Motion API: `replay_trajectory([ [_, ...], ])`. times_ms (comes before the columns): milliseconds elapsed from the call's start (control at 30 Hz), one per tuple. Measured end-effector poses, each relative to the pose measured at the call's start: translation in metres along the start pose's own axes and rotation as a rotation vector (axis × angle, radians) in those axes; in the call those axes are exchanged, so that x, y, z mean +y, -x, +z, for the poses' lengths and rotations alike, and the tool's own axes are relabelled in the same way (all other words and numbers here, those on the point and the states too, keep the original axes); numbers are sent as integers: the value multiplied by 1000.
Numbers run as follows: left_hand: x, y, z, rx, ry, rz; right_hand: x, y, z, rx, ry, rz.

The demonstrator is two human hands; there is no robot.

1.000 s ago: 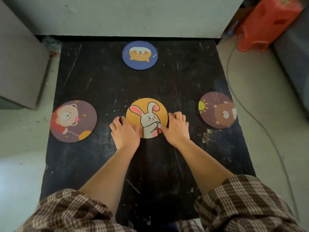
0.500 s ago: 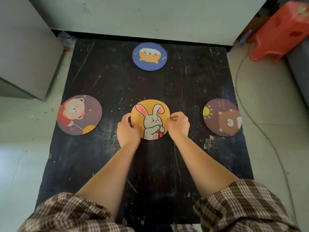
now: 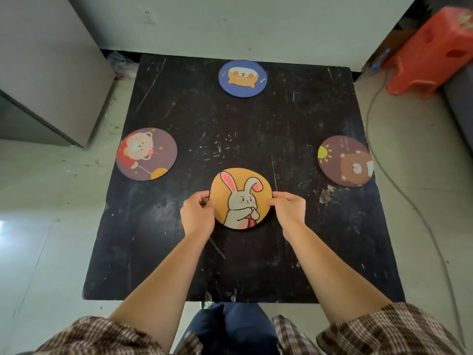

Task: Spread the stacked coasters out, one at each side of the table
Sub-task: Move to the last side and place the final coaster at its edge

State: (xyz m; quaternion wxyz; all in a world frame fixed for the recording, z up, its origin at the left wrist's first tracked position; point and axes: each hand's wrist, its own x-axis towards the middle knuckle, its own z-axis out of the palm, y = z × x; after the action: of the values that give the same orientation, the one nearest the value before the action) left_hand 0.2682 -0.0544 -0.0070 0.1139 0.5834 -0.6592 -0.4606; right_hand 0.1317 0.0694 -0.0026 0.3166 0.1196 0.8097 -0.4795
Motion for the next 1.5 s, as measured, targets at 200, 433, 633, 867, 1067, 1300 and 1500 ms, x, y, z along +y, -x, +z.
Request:
replay_trajectory([
  [200, -37, 36, -14, -85, -23, 107, 37, 41, -21, 23, 6, 1],
  [433, -74, 69, -18, -196, -66, 141, 85, 76, -46, 31, 31, 32],
  [633, -84, 89, -14, -191, -56, 119, 102, 83, -61, -12, 88, 30],
  [867, -91, 100, -9, -144, -89, 96, 114, 82, -67, -75, 187, 18],
  [1067, -93, 102, -6, -114, -91, 74, 118, 79, -68, -82, 243, -14],
  [1300, -94, 105, -10, -131, -138, 83, 123, 76, -66, -63, 284, -45],
  [1500, -97, 107, -8, -108, -146, 74, 125, 74, -63, -30, 278, -44],
])
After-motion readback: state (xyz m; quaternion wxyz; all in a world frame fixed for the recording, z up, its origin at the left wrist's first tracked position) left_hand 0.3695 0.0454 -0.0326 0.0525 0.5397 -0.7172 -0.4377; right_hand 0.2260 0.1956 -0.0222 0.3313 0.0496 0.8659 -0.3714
